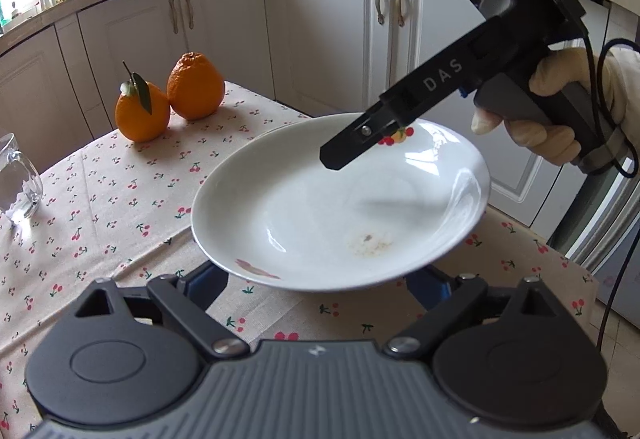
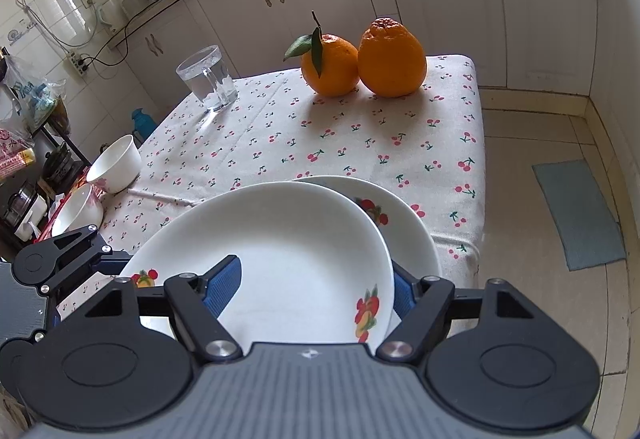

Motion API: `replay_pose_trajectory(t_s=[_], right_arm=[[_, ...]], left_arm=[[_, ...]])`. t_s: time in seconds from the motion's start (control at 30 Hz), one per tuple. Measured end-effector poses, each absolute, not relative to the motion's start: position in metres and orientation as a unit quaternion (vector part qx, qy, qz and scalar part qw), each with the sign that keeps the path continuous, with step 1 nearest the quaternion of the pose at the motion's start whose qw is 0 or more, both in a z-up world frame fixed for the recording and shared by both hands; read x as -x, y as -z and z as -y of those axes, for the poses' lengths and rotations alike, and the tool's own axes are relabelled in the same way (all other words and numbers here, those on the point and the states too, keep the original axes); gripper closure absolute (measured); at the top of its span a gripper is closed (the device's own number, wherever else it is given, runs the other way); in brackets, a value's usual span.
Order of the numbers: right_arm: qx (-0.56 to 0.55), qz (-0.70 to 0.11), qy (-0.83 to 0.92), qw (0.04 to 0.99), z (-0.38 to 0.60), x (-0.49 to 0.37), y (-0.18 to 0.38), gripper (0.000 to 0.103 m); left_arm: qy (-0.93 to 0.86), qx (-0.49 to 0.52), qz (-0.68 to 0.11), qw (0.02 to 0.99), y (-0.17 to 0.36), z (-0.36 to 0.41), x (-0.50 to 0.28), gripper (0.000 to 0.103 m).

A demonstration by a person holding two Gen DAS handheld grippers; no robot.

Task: Organize plates and bowls
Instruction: 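Lower the flower-print plate onto the plate stack with the right tool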

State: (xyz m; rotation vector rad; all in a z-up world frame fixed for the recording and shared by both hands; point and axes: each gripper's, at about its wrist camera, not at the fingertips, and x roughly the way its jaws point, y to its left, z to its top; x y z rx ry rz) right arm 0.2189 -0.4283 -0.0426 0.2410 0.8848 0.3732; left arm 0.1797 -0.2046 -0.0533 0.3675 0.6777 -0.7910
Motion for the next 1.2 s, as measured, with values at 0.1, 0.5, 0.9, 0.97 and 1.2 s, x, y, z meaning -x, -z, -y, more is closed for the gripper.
replay_pose_trajectory(t_s=[0.1,0.5,0.9,0.97,1.2], right_arm=[[-0.117,-0.426,-0.176,0.88,0.429,-0.218,0.044,0.022],[-0.121,-0.424,-0.168,0.882,0.431,-0.2,0.038,0.021],[-0.112,-0.431,-0.138,0.885,0.429,-0.179,0.035,0.021],[-0.116,-0.428,-0.137,0.886,0.429,-0.175,0.035,0.02],[-0.109,-0.431,-0.114,0.889,0.42,-0.168,0.03,0.018]], left_arm=[[0.376,-0.18,-0.319,0.851,0.053,0.205,-0.179,0.007],[0.384,-0.183,-0.309,0.851,0.053,0.202,-0.18,0.007],[0.397,-0.177,-0.307,0.847,0.056,0.2,-0.182,0.007],[0.397,-0.173,-0.307,0.847,0.056,0.2,-0.182,0.007],[0.397,-0.17,-0.31,0.847,0.056,0.2,-0.182,0.007]])
